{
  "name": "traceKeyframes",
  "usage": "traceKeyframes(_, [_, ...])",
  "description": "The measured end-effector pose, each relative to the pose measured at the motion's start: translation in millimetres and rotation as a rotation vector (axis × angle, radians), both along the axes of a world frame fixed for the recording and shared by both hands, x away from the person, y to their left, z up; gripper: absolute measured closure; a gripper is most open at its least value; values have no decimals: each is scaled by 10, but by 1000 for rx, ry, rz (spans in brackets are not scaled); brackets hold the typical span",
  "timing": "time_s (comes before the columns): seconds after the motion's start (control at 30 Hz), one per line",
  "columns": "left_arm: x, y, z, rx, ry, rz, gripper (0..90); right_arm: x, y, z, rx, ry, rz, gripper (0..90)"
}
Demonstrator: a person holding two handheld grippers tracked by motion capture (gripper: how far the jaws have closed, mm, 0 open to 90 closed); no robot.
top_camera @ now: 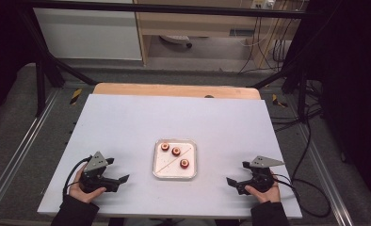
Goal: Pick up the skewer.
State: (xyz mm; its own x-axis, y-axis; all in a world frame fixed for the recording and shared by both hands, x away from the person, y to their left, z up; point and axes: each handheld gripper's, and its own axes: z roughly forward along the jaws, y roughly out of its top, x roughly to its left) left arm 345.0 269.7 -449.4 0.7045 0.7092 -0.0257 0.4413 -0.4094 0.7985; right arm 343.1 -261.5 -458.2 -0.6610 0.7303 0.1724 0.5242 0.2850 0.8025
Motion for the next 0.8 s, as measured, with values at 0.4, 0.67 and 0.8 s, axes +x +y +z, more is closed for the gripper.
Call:
traceKeyframes(0.4, [-4,-44,3,7,0,-7,94,7,4,-3,-4,3,-5,7])
traceKeyframes(0.67, [-4,-108,15,9,2,-25,95,1,4,2,3,0,-7,7])
traceKeyframes(0.8, [-6,-149,21,9,3,-33,96,0,7,0,1,6,-6,7])
